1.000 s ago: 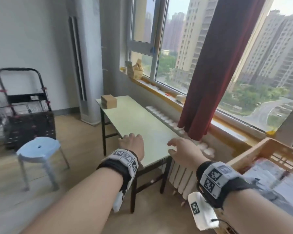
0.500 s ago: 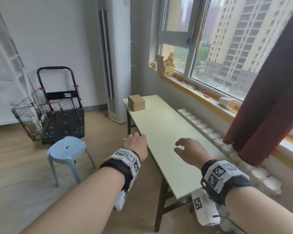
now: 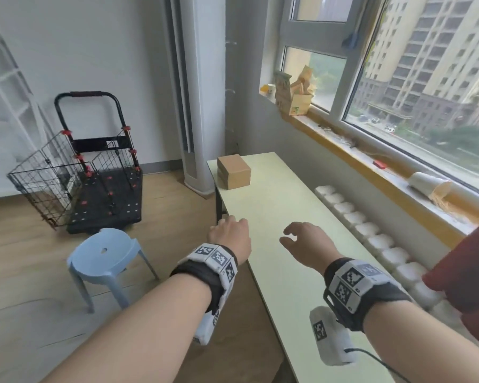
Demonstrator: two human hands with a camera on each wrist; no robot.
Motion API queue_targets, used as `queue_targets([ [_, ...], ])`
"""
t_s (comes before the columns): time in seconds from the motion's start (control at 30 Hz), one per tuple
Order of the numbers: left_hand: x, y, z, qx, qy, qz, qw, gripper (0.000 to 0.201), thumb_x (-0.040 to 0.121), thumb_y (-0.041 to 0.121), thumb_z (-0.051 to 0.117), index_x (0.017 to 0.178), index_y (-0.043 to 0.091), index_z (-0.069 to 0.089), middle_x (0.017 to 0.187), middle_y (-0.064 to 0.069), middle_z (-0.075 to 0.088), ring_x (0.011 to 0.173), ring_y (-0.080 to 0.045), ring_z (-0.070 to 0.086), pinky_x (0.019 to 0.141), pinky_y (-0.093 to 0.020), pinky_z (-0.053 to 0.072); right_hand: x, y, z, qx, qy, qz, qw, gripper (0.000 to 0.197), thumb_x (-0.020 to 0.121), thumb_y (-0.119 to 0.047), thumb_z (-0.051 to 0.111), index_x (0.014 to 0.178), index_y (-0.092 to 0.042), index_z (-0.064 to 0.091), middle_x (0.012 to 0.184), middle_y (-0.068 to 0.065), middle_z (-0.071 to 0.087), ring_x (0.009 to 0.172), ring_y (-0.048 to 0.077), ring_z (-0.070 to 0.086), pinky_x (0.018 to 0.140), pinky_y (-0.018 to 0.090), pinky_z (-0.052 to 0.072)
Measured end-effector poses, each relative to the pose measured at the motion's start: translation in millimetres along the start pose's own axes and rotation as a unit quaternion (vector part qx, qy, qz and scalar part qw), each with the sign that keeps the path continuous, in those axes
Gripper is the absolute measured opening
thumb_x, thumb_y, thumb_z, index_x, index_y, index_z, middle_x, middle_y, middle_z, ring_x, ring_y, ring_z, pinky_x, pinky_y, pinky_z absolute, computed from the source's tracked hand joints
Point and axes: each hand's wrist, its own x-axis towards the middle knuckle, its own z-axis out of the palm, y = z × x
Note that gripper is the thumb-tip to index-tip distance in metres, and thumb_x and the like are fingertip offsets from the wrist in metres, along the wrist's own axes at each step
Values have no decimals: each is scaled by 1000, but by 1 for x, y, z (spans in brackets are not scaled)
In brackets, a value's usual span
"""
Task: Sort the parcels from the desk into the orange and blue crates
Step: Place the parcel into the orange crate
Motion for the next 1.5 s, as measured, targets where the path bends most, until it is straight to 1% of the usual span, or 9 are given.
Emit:
queue_targets([
  [0.2, 67, -37, 4, -14, -5, 1, 1000, 32, 99, 33, 44, 125, 17, 51, 127, -8, 51, 118, -28, 48, 93, -40, 41, 74, -28, 15, 9, -12, -1, 1000, 36, 98, -38, 54, 129, -21, 60, 129, 1, 59, 119, 20, 55, 93, 31, 44],
  [0.43, 171, -99, -6, -27, -4, 23, 999, 34, 98, 33, 44, 127, 17, 51, 129, -9, 50, 120, -28, 48, 94, -41, 41, 177, -75, 25, 9, -6, 18, 1000, 36, 98, -38, 53, 130, -21, 59, 130, 1, 59, 119, 21, 55, 94, 31, 45],
  [0.77, 306, -199, -14, -42, -34, 56, 997, 32, 98, 35, 46, 124, 18, 51, 128, -8, 49, 121, -28, 46, 96, -42, 42, 294, -138, 47, 22, -6, 93, 995, 41, 97, -41, 55, 132, -22, 56, 130, 2, 56, 116, 22, 55, 90, 32, 46],
  [0.9, 346, -211, -2, -36, -58, 73, 995, 33, 98, 36, 47, 125, 18, 50, 129, -7, 48, 120, -27, 46, 96, -41, 42, 322, -141, 60, 32, -16, 122, 992, 50, 93, -46, 59, 136, -21, 52, 135, 2, 51, 119, 22, 53, 91, 34, 47],
  [1.07, 398, -212, 15, -35, -69, 109, 991, 36, 97, 36, 48, 128, 18, 48, 130, -8, 47, 120, -27, 46, 95, -41, 42, 367, -136, 72, 52, -22, 138, 989, 65, 89, -48, 64, 144, -23, 42, 143, 4, 43, 129, 23, 43, 99, 35, 43],
  [1.2, 448, -210, 29, -52, -68, 127, 988, 40, 95, 36, 51, 132, 20, 43, 132, -6, 44, 121, -26, 44, 95, -40, 44, 415, -128, 83, 64, -15, 138, 988, 81, 84, -52, 69, 149, -25, 32, 154, 7, 27, 139, 26, 29, 105, 38, 39],
  [1.3, 489, -206, 40, -63, -69, 146, 985, 48, 94, 36, 53, 137, 21, 37, 136, -6, 40, 124, -26, 42, 97, -41, 43, 454, -120, 95, 94, -24, 149, 984, 102, 76, -58, 75, 155, -29, 18, 163, 6, -1, 150, 28, 6, 112, 45, 33],
  [1.37, 515, -204, 47, -68, -86, 153, 982, 52, 94, 38, 54, 140, 23, 34, 139, -5, 38, 127, -26, 40, 98, -42, 42, 475, -113, 104, 116, -35, 156, 980, 114, 70, -61, 78, 157, -32, 10, 164, 4, -14, 151, 29, -5, 116, 48, 26],
  [1.5, 566, -196, 56, -76, -112, 158, 978, 57, 94, 43, 51, 144, 24, 29, 143, -6, 34, 130, -26, 37, 101, -42, 40, 509, -96, 113, 137, -83, 148, 976, 124, 64, -65, 80, 157, -37, 2, 162, 0, -23, 151, 28, -15, 119, 50, 20],
])
